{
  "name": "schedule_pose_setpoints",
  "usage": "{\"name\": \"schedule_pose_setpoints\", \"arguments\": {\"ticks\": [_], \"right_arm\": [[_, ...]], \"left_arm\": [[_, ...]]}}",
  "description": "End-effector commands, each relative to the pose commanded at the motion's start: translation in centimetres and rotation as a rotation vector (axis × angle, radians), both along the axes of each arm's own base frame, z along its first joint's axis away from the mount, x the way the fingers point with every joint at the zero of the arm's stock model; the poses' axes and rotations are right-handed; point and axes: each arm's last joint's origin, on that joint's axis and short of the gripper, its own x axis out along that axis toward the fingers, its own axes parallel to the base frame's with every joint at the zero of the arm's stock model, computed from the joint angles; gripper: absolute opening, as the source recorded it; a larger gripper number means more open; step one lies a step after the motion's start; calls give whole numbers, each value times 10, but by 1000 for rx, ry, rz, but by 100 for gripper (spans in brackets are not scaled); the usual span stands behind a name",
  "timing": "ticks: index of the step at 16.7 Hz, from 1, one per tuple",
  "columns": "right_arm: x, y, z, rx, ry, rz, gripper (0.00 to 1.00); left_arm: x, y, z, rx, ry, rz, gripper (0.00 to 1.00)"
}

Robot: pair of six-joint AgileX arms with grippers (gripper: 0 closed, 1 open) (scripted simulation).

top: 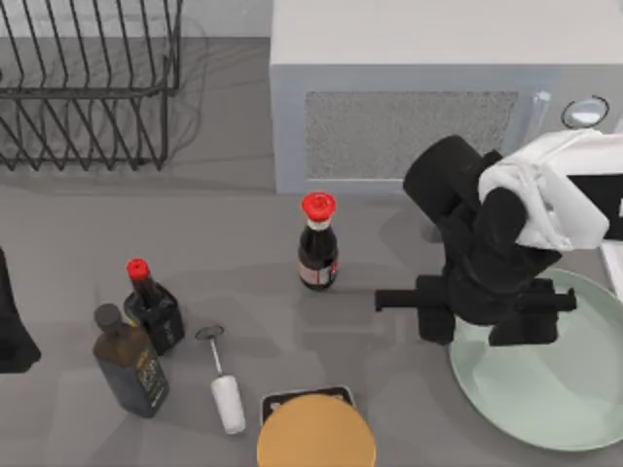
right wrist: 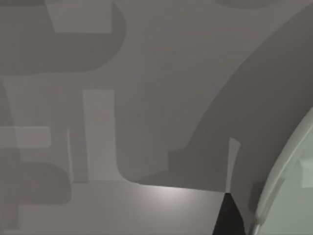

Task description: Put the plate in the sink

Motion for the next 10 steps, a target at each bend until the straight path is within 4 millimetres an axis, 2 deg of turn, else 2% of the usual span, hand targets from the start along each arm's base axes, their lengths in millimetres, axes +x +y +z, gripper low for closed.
{"name": "schedule_pose_setpoints", "arguments": {"ticks": [3,4,7,10], "right_arm": [[0,0,0,0,0,0,0],[4,-5,33,42,-97,-8,0],[7,-2,40,39,-93,-8,0],[19,8,67,34,-85,-8,0]], "left_arm": [[0,0,0,0,0,0,100],[0,0,0,0,0,0,100],[0,0,0,0,0,0,100],[0,0,0,0,0,0,100]]}}
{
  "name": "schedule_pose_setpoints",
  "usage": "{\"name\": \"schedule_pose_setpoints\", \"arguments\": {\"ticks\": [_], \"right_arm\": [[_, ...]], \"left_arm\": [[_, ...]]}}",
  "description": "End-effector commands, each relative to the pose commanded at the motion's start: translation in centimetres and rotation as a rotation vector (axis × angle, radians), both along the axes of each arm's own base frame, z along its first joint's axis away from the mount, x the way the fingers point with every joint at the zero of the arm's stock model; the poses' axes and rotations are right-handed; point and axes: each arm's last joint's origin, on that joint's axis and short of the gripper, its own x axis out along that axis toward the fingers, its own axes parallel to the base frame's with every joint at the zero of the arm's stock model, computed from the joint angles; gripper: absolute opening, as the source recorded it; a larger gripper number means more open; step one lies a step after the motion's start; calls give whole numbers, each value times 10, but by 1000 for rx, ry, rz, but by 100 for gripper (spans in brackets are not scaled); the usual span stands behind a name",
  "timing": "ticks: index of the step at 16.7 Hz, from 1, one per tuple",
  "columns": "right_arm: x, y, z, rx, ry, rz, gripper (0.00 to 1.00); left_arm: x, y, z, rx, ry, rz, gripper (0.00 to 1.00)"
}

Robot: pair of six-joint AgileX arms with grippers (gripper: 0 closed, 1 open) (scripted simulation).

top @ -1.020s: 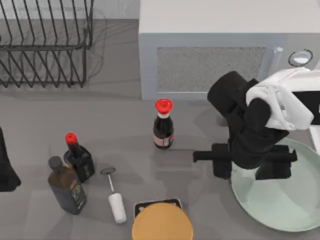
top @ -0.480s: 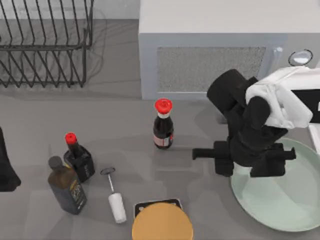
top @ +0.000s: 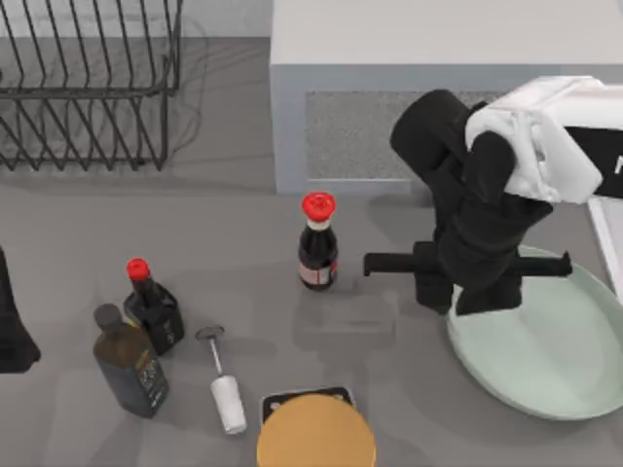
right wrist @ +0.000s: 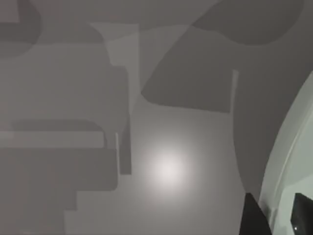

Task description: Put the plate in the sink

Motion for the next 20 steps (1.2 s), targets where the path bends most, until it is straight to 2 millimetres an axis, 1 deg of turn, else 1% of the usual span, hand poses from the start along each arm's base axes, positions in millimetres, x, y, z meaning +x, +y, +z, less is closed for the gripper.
{"name": "schedule_pose_setpoints", "arguments": {"ticks": [2,5,8,9,11,12,14,18,20], "right_arm": [[9,7,32,-2,4,0,0],[14,11,97,-7,10,0,0],[5,4,160,-5,7,0,0],[1,0,176,-2,3,0,0],[-8,-7,201,3,-5,0,0],[-11,-10,209,6,-9,0,0],[-15,-13,217,8,-12,0,0],[-15,-11,216,7,-10,4,0],[-13,-15,219,2,-27,3,0]], "left_arm": [[0,0,0,0,0,0,100],[0,0,0,0,0,0,100],[0,0,0,0,0,0,100],[0,0,0,0,0,0,100],[0,0,0,0,0,0,100],[0,0,0,0,0,0,100],[0,0,0,0,0,0,100],[0,0,0,0,0,0,100],[0,0,0,0,0,0,100]]}}
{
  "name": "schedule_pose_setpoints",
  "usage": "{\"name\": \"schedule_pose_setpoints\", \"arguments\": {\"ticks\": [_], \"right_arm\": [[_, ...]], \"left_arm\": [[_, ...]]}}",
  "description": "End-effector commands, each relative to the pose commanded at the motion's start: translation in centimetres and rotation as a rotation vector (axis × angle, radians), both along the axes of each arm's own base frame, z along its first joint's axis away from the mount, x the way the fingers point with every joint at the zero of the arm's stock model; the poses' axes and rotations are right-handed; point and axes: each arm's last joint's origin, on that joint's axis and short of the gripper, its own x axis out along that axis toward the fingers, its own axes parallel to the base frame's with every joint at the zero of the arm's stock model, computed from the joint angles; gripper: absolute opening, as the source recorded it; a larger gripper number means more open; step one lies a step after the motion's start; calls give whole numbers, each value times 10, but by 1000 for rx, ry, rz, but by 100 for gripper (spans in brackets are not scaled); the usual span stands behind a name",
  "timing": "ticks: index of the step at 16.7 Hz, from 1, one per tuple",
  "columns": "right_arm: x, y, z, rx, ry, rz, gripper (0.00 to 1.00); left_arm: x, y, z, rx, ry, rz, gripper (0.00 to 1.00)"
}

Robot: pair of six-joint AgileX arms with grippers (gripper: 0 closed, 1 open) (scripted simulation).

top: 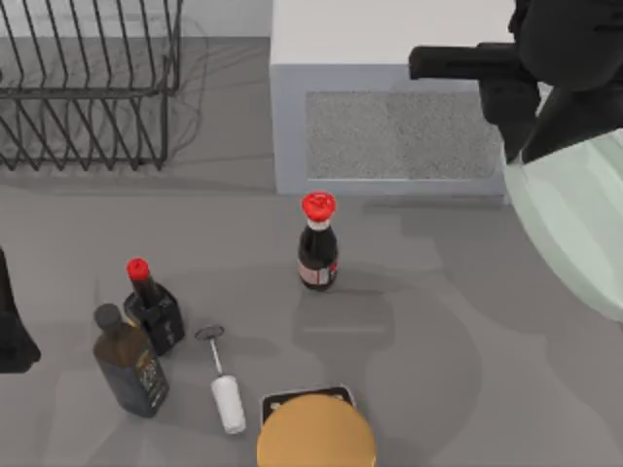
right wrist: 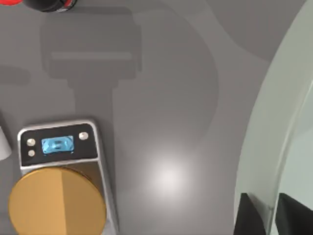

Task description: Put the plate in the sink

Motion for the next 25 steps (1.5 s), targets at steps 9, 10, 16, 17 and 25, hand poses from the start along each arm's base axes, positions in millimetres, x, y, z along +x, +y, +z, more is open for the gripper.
{"name": "schedule_pose_setpoints", "arguments": {"ticks": [9,10,16,17,25], "right_arm": [[134,-128,-20,-157,-113,-25,0],[151,-148,-33,-161,-100,-25,0],[210,-214,-134,-72,53,2,0],[212,-219,-146,-54,80,4,0],[215,-223,-157,-35,108,5,15]], "left_arm": [[0,0,0,0,0,0,100],[0,0,0,0,0,0,100],[0,0,0,0,0,0,100],[0,0,0,0,0,0,100],[0,0,0,0,0,0,100]]}}
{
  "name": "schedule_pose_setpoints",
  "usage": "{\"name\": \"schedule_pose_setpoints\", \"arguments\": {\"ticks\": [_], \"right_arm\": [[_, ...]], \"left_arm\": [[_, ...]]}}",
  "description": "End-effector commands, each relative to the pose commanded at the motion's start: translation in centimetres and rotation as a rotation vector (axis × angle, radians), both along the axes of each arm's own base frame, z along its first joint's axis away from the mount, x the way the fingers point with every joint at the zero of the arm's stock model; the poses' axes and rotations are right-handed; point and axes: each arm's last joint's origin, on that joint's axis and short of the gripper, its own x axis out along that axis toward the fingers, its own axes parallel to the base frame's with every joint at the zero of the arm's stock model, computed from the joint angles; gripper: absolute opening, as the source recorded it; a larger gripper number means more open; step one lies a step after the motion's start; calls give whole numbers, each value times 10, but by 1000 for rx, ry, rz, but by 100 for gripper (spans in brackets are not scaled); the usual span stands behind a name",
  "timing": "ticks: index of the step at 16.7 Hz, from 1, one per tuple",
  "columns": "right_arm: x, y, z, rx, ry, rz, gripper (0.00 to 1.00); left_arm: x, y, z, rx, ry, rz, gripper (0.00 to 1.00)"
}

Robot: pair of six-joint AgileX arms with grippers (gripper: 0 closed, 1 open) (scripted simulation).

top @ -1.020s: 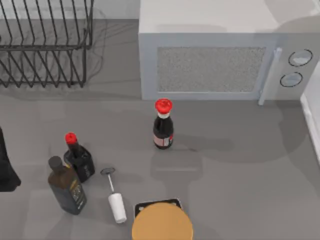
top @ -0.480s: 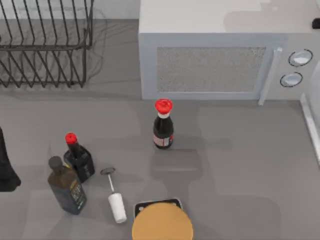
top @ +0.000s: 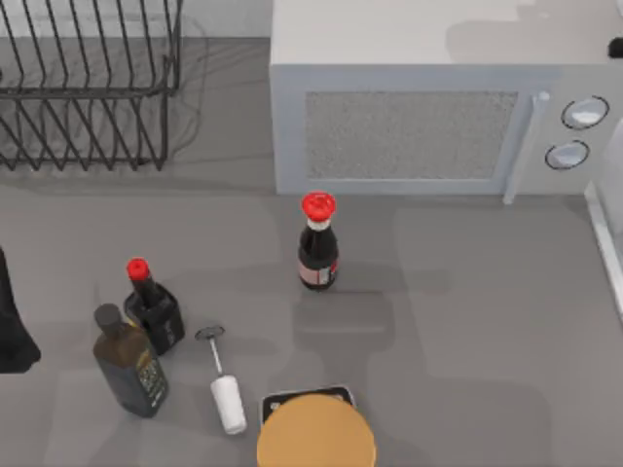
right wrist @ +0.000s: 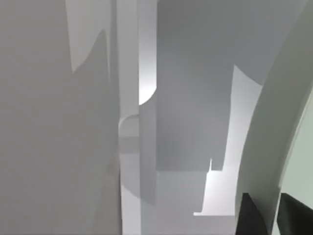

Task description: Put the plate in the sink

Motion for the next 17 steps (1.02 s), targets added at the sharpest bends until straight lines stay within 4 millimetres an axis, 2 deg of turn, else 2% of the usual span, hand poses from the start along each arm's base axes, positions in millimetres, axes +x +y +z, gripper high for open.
{"name": "schedule_pose_setpoints", "arguments": {"ticks": [11,17], "right_arm": [[0,0,0,0,0,0,98],[0,0,0,0,0,0,100]], "left_arm": [[0,0,0,0,0,0,100],[0,0,0,0,0,0,100]]}}
